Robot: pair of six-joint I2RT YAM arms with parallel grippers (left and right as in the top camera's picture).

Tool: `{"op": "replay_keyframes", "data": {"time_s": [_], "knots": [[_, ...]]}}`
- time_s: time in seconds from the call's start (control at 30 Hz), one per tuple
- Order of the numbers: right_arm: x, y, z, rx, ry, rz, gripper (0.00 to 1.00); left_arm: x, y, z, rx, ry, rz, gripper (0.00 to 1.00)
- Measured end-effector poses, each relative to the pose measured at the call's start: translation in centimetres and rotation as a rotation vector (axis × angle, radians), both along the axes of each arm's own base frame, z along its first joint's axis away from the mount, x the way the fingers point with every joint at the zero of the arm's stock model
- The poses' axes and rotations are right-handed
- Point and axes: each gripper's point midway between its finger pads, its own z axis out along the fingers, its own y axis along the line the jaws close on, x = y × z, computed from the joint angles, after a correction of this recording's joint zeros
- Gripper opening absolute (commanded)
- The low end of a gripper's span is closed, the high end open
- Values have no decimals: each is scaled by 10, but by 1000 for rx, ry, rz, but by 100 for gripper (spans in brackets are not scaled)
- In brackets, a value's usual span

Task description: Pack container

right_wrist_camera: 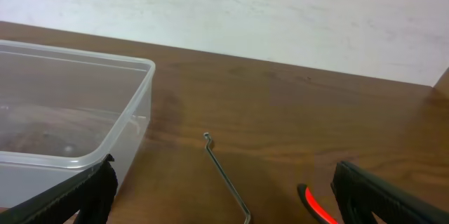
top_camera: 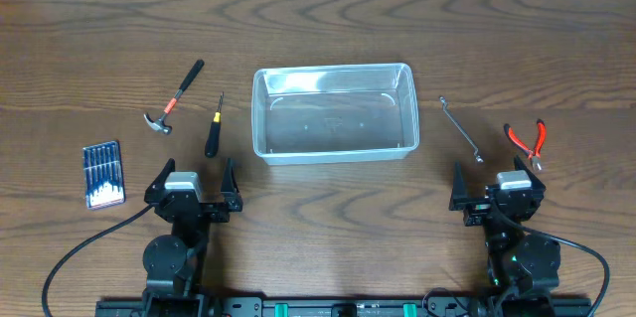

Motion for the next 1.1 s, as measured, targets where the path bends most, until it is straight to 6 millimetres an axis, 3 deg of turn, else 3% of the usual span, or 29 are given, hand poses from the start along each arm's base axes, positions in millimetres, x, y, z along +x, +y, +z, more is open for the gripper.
{"op": "replay_keyframes", "data": {"time_s": [0.27, 0.57, 0.67, 0.8, 0.93, 1.1], "knots": [[0, 1, 0, 4, 0, 5, 99, 0, 0, 0, -1, 0, 0, 98], [0, 4, 4, 180, -1, 2, 99, -2, 2, -1, -121, 77, 26, 98], [0, 3, 12, 195, 18, -2, 99, -4, 5, 27, -119, 137, 47, 98], [6, -4, 48, 192, 38, -36, 99, -1, 7, 93, -88, 219, 62, 98], [24, -7, 82, 183, 181, -58, 99, 8, 8, 124, -51, 408, 80, 98], [43, -1, 103, 165, 561, -42, 99, 19, 13, 132, -21, 659, 110, 98]]}}
